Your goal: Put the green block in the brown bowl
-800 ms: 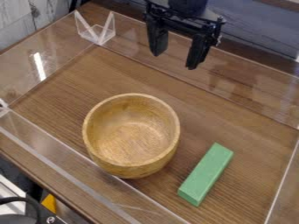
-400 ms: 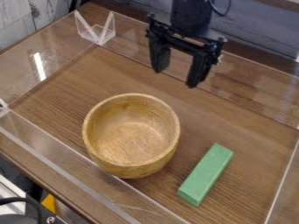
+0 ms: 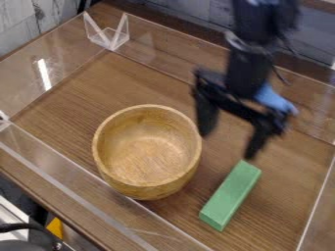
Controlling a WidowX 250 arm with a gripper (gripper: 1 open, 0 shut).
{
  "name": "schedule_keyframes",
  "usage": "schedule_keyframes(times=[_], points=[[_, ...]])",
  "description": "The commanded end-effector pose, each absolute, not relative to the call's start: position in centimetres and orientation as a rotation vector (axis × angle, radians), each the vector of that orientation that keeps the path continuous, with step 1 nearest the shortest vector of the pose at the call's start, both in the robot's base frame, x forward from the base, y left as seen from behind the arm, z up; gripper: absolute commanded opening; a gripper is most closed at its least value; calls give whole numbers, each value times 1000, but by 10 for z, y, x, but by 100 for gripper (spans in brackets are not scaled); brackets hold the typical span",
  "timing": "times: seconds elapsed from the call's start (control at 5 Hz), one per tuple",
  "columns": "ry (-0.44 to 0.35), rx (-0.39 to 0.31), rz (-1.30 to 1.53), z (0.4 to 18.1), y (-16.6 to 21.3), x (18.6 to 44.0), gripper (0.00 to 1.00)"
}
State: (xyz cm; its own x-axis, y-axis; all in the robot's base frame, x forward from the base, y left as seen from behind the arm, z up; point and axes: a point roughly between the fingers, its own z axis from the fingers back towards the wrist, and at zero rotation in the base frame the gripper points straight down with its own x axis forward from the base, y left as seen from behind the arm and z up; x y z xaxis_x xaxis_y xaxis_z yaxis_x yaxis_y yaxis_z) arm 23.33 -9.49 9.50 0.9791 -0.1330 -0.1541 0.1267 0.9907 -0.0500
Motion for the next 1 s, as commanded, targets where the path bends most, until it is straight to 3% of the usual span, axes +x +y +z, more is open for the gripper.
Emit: schedule_keyframes(times=[0.0,0.2,0.6,0.8], points=[[88,-53,-203,85,-117,214,100],[22,-52,-238,69,-117,197,100],[-25,-49,-327,42,-121,214,100],[-31,-56,-283,40,-120,225,100]])
